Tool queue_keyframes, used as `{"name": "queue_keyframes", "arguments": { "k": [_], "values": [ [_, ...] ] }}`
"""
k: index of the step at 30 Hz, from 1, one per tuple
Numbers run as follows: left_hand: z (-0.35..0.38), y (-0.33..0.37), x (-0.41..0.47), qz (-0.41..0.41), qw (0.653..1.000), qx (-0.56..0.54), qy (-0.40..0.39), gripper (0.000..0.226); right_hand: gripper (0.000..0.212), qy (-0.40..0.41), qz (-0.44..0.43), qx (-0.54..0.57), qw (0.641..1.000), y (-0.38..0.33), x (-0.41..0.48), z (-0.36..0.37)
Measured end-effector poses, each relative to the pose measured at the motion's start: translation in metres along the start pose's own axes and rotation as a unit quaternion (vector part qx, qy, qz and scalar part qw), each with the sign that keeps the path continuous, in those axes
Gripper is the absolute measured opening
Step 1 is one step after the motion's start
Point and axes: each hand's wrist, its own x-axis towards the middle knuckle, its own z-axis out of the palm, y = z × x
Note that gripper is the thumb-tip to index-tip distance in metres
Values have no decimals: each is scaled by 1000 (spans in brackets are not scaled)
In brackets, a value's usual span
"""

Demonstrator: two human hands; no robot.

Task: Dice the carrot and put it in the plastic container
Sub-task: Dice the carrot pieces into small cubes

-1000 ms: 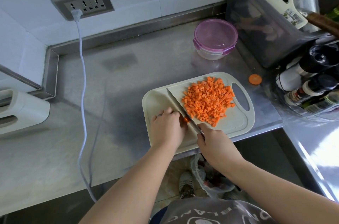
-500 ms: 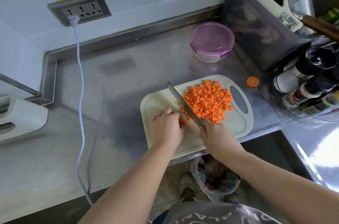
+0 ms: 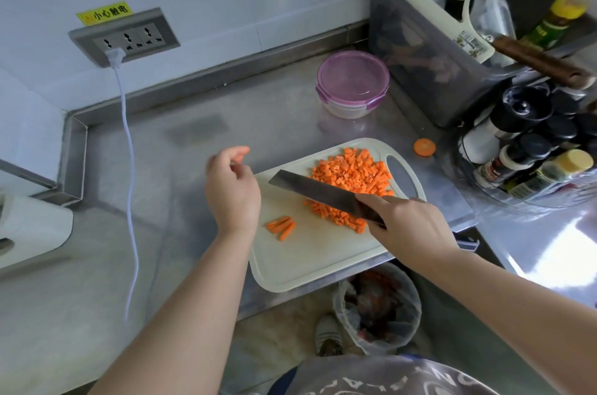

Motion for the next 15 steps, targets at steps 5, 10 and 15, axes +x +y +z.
{"name": "queue_keyframes", "arguments": {
  "k": [5,10,15],
  "values": [
    [8,32,-10,201,934,101,-279,43,46,47,-34,-54,997,1,-4,-3],
    [11,30,0,109,970,51,-211,39,39,-10,28,28,999,-2,0,-7],
    [-9,-10,7,38,986,91,-133,35,24,-79,83,190,975,-13,1,9]
  ]
}}
